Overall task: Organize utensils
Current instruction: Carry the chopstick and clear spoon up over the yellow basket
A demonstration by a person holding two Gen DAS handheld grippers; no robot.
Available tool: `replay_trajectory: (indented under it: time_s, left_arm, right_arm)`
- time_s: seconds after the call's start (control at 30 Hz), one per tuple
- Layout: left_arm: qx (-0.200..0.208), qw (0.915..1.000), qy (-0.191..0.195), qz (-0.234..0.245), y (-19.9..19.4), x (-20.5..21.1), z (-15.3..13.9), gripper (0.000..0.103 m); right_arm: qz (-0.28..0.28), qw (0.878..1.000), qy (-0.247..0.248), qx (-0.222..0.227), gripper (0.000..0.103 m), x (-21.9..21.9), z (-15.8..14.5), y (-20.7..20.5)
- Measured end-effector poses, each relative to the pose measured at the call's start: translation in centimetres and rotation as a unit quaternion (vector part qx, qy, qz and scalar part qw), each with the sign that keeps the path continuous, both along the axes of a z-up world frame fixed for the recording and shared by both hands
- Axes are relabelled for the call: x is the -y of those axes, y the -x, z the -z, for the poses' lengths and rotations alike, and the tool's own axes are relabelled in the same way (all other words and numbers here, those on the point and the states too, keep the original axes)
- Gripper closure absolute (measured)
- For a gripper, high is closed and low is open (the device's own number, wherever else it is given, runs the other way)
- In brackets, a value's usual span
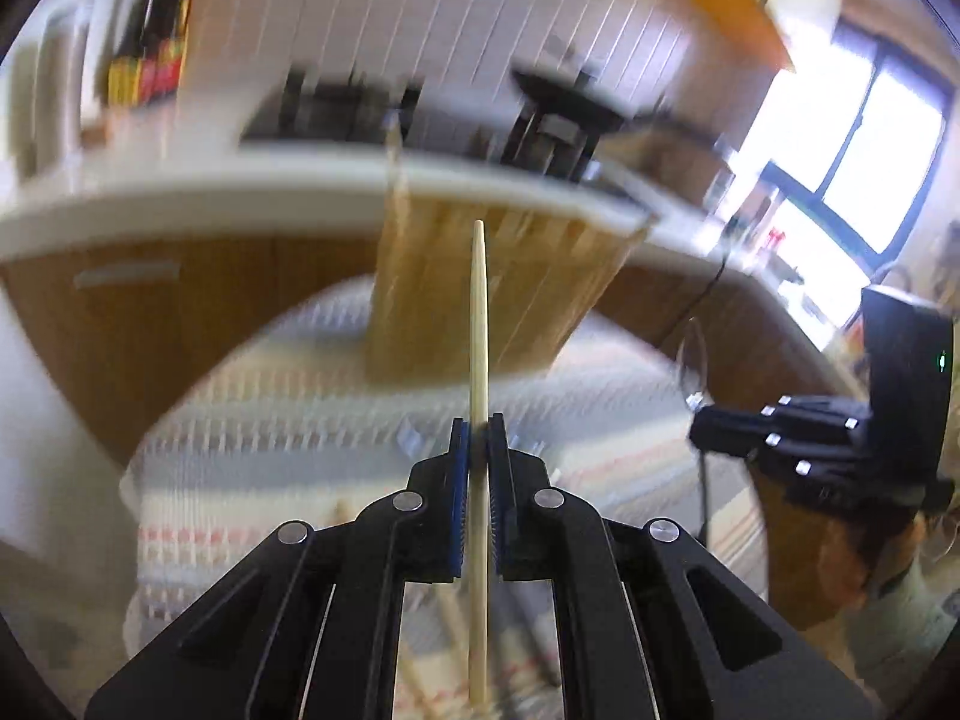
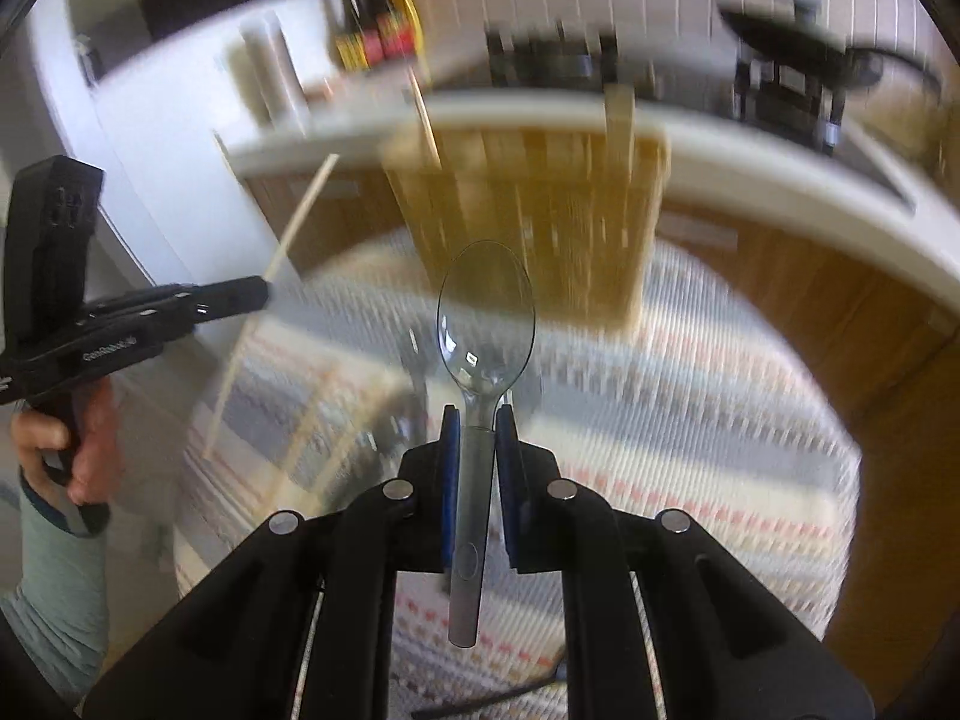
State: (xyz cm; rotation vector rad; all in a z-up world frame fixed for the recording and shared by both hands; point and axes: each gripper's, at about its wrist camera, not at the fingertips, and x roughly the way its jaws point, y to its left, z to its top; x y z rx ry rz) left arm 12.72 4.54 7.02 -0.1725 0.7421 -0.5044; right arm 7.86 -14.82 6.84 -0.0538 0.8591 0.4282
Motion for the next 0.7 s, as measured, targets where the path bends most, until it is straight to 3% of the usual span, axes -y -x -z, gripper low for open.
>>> replay_trajectory:
  time_s: [0.1, 0.2, 0.37, 0.53, 0.7]
  left_arm:
    - [0.064, 0.9978, 0.014, -0.014, -0.3, 1.6, -3.4, 0.099]
    - [0.131, 0.9899, 0.023, -0.048, -0.7, 2.9, -6.5, 0.099]
    - [0.225, 0.9688, 0.059, -0.086, -3.3, 3.8, -8.9, 0.099]
    - [0.289, 0.9472, 0.055, -0.127, -6.1, 4.6, -8.9, 0.099]
    - [0.301, 0.9393, 0.051, -0.156, -9.0, 4.9, -6.9, 0.099]
  right_arm:
    - [-0.008, 0.998, -0.021, 0.061, 0.093, -0.3, -3.5, -0.1]
    - [-0.006, 0.992, -0.048, 0.113, 0.093, -0.3, -6.6, -0.8]
    - [0.023, 0.98, -0.085, 0.178, 0.093, 0.0, -9.9, -3.6]
    - [0.082, 0.965, -0.105, 0.224, 0.093, 1.6, -11.1, -8.3]
    - [0.141, 0.951, -0.077, 0.266, 0.093, 3.1, -9.3, -11.9]
